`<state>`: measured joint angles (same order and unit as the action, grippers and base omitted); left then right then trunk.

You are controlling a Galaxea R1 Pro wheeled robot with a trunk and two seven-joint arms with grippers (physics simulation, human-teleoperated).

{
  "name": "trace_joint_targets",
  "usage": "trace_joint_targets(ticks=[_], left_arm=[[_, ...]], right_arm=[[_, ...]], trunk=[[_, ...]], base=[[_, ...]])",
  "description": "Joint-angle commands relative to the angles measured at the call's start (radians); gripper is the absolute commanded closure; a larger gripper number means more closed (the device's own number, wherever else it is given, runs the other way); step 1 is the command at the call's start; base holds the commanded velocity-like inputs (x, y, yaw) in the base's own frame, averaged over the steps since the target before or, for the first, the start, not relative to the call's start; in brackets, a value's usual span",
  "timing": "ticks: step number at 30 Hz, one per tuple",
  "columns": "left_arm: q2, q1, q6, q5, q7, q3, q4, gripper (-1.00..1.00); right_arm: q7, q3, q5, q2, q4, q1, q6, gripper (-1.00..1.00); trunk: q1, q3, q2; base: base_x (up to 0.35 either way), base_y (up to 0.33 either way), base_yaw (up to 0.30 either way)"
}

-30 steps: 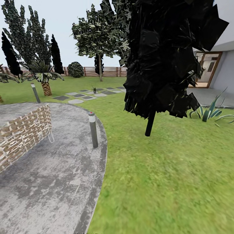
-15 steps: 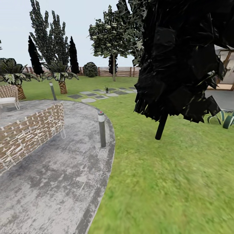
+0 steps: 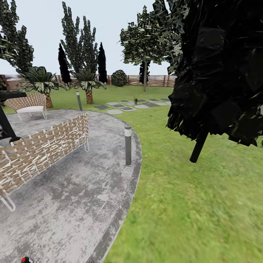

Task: Pick up the pesticide atomizer in the garden and spray insectifuge to fully cover both potted plants in the garden.

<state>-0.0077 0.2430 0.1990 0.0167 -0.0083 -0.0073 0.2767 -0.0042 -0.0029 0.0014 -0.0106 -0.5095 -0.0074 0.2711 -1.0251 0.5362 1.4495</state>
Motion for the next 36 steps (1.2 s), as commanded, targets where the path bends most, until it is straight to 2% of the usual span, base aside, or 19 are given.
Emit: trace_joint_targets(ticks=[1,23,36], left_arm=[[0.000,0.001,0.003,0.002,-0.001,0.000,-0.001,-1.00],[0.000,0.001,0.003,0.002,-0.001,0.000,-0.002,-1.00],[0.000,0.001,0.003,0.002,-0.001,0.000,-0.002,-1.00]], right_arm=[[0.000,0.000,0.000,0.000,0.000,0.000,0.003,-1.00],[-0.001,0.000,0.002,0.001,-0.001,-0.001,0.002,-1.00],[-0.001,0.000,0.006,0.003,-0.005,0.000,-0.001,-1.00]], trunk=[[0.000,0.001,0.000],[0.000,0.001,0.000],[0.000,0.010,0.000]], base=[[0.000,0.000,0.276],[0.000,0.000,0.277],[0.000,0.000,0.275]])
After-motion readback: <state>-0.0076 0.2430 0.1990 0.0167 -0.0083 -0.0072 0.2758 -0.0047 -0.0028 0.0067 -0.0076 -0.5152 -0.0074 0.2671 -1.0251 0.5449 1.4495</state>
